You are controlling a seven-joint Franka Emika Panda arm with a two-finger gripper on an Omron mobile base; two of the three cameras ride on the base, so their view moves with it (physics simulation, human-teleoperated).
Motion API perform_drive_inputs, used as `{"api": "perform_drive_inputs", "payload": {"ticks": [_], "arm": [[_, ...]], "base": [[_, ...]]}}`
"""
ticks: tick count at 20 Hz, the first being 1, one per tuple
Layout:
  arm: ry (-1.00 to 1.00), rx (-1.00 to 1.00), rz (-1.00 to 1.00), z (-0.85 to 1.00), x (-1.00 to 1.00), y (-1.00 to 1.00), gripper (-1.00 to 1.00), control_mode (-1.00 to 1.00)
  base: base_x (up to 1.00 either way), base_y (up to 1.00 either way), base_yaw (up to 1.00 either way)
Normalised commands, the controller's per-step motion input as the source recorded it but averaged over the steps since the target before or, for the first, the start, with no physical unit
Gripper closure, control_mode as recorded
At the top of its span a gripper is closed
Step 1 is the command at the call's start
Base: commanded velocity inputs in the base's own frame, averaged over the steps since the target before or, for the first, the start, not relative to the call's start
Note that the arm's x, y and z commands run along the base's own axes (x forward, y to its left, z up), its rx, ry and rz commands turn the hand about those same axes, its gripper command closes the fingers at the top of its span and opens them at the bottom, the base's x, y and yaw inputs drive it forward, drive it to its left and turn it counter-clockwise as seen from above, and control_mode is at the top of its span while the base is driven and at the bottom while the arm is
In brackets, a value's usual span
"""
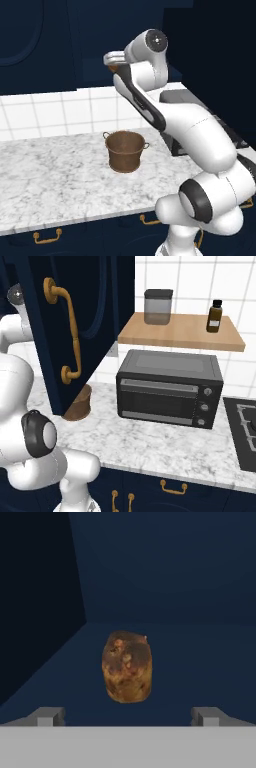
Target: Open the cabinet, pick up the bread from the cabinet and place it in the basket. Then move the basket to the dining counter.
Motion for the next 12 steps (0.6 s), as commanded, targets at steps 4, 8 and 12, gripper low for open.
{"api": "perform_drive_inputs", "payload": {"ticks": [4,8,12], "arm": [[0.00,0.00,0.00,-0.05,0.32,0.04,-1.00,-1.00],[0.01,0.00,0.00,-0.06,0.26,0.00,-1.00,-1.00],[0.01,0.00,0.01,-0.06,0.19,0.00,-1.00,-1.00]], "base": [[0.00,0.00,0.00],[0.00,0.00,0.00],[0.00,0.00,0.00]]}}
